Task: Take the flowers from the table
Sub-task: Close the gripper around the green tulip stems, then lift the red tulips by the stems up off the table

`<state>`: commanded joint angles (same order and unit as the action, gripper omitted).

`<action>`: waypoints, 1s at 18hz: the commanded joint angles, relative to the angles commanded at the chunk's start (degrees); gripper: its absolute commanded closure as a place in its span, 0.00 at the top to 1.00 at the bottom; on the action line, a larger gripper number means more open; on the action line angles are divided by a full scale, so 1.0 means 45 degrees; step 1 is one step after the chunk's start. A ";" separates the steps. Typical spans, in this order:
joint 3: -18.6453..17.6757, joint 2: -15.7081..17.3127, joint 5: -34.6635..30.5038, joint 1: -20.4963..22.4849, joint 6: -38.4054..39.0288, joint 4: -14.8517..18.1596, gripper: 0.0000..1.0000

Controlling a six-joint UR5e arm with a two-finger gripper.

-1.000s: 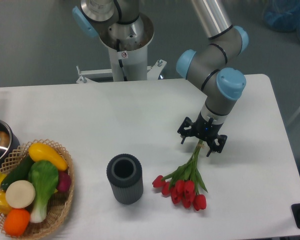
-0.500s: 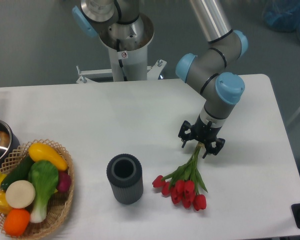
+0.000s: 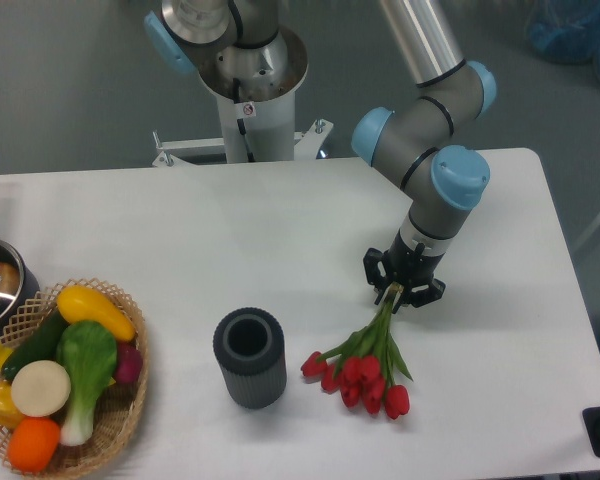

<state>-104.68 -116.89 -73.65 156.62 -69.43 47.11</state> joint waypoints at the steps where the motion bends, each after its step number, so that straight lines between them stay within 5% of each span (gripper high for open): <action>1: 0.0019 0.0000 0.0000 0.0000 0.0000 0.0000 0.15; 18: 0.2225 0.0819 0.1463 -0.0117 0.1621 -0.0078 0.14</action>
<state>-94.67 -113.21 -67.07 156.10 -62.14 46.76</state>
